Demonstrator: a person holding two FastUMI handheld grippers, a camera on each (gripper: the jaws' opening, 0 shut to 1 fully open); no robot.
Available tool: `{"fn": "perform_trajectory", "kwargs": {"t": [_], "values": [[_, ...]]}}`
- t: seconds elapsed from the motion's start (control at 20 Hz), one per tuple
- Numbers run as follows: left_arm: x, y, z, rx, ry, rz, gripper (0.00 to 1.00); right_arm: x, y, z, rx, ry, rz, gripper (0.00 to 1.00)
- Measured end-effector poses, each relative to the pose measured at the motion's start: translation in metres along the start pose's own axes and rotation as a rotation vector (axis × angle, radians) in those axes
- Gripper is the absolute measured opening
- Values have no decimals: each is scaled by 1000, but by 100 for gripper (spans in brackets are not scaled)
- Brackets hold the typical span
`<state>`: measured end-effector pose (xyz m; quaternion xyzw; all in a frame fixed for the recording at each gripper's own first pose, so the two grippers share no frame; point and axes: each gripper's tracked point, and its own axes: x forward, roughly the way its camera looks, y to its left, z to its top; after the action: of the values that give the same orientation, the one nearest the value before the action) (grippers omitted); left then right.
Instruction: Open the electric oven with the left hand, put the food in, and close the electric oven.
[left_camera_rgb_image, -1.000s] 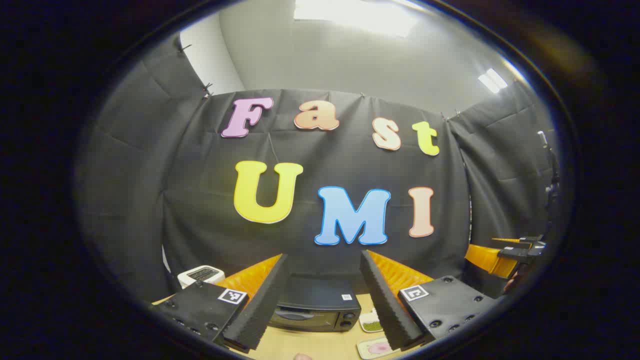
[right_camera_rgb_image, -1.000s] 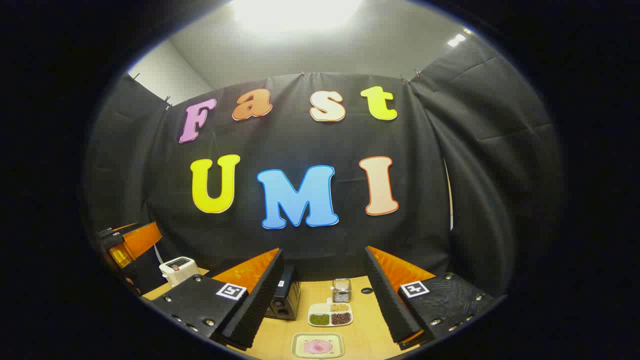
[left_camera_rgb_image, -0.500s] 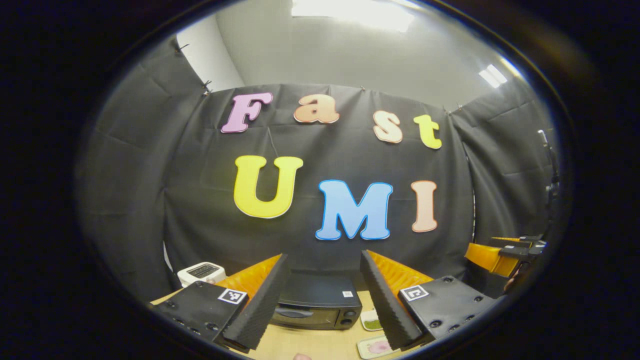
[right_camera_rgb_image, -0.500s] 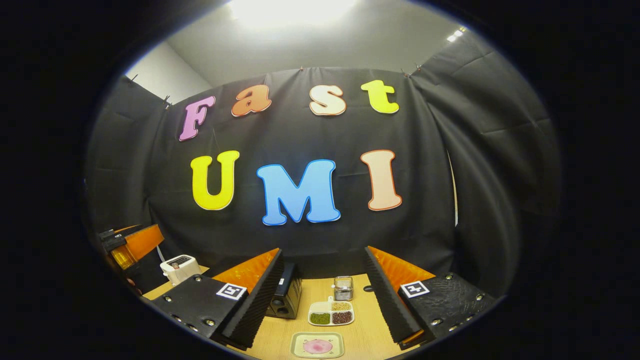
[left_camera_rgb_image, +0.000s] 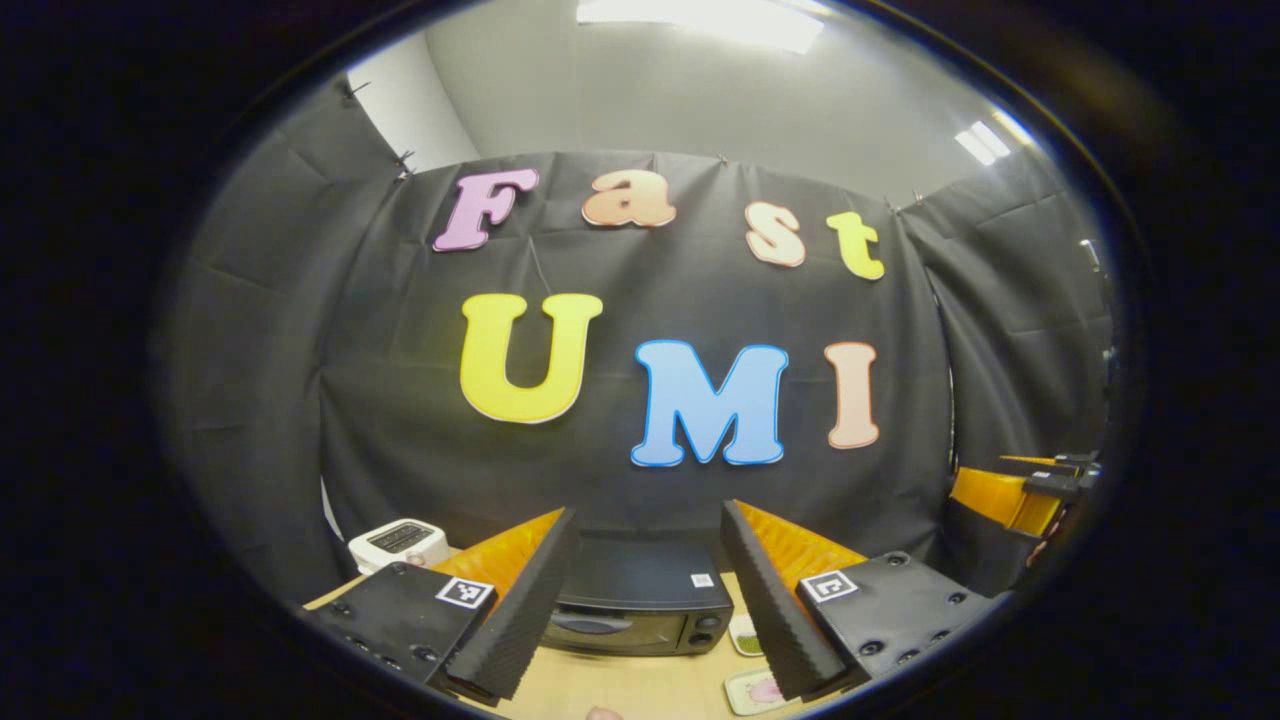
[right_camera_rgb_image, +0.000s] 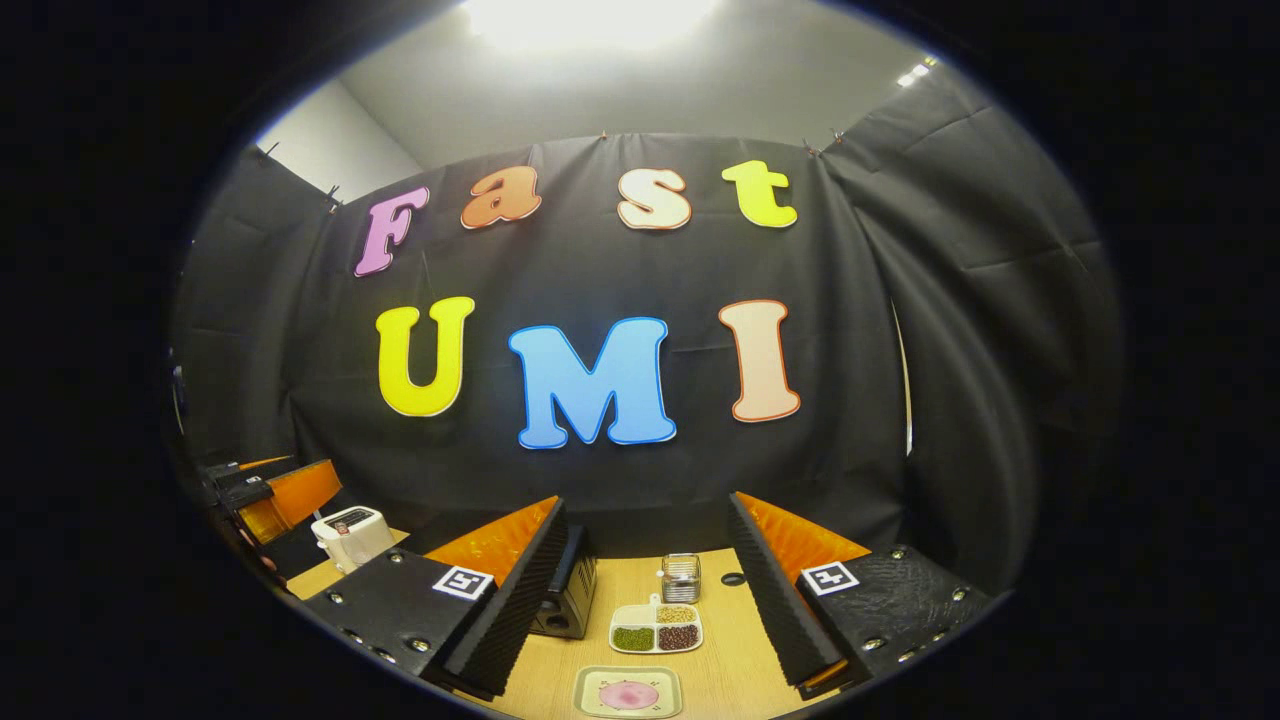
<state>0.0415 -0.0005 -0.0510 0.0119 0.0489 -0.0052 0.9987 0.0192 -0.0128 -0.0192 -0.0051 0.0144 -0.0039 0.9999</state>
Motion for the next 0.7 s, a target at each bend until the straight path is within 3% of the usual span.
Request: {"fn": "perform_trajectory", "kwargs": {"t": [0.15, 0.25, 0.5, 0.6, 0.7], "values": [[23, 9, -32, 2, 64, -10, 91, 4, -2, -11, 0, 27, -14, 96], [43, 18, -56, -7, 119, -13, 100, 8, -4, -17, -9, 43, -25, 96], [94, 37, -127, -7, 270, -25, 92, 13, -11, -35, -32, 86, -59, 96], [111, 43, -161, -12, 330, -25, 100, 14, -14, -40, -38, 100, -75, 96], [126, 51, -194, -12, 396, -22, 96, 15, -18, -46, -40, 115, -90, 96]]}}
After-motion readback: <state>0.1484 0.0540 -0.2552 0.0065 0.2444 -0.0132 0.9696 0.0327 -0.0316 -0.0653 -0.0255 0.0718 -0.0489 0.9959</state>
